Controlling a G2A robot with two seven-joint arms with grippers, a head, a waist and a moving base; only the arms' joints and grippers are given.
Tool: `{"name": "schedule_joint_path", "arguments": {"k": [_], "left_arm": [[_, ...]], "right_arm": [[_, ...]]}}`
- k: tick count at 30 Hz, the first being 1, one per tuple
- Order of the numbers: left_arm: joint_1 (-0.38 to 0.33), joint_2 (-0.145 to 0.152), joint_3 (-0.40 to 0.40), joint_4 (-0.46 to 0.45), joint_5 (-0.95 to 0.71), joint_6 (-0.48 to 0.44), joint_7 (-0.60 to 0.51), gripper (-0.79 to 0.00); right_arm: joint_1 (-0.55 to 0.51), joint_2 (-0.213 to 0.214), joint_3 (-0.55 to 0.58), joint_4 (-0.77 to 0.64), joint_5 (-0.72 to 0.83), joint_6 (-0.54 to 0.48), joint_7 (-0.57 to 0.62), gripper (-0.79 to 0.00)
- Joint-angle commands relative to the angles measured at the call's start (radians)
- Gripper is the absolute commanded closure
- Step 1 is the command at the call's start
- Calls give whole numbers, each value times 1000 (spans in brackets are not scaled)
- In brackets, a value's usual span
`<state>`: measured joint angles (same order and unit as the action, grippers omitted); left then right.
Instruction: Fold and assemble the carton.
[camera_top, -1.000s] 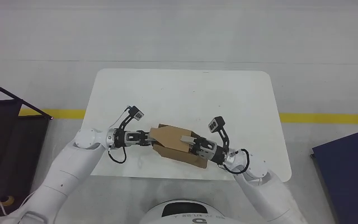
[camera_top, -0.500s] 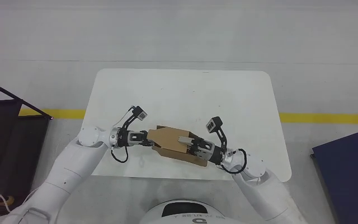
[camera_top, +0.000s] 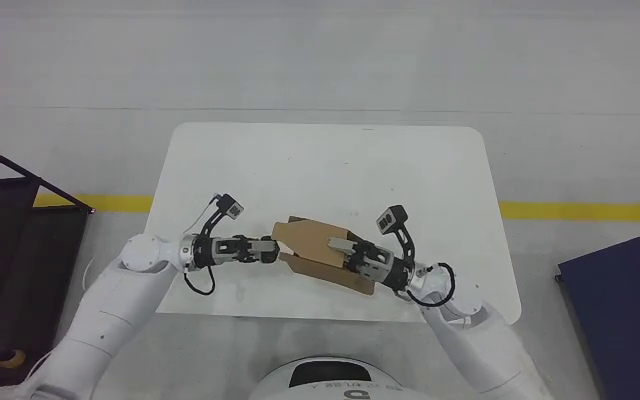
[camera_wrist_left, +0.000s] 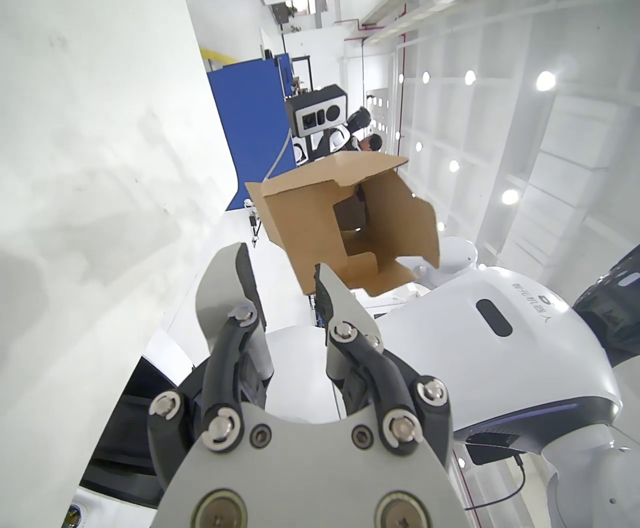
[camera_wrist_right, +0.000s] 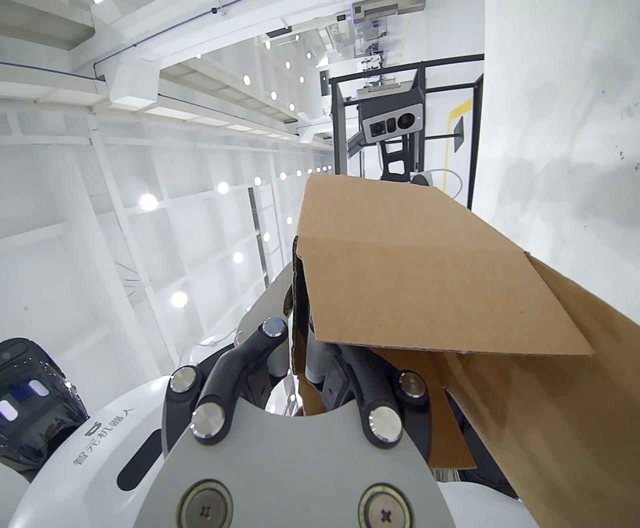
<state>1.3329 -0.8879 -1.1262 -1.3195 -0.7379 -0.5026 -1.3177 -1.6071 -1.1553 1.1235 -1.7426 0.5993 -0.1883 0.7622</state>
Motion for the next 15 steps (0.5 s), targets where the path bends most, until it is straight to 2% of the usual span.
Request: {"name": "schedule_joint_path", "arguments": {"k": [1,3,4,6,11,15], "left_arm": [[19,5,-11,-3,2,-2,2,-308],[31,7,-16,-5,1,-2,2,-366],[34,8,-16,-6,-1,-2,2,-443],[35,7,-10,-8,1,-1,1,-785],[-11,-2,22,47,70,-8,9,-785],[-82,-28,88,101,105,18,43,-785]], "right_arm": [[-1,1,4,-1,10,1,9,0],[-3,2,9,-1,27,4,26,0],[-3,2,11,0,38,7,35,0],[-3,4,16,2,60,14,55,0],[1,6,22,7,86,29,99,0],[4,7,17,9,86,38,112,0]]}}
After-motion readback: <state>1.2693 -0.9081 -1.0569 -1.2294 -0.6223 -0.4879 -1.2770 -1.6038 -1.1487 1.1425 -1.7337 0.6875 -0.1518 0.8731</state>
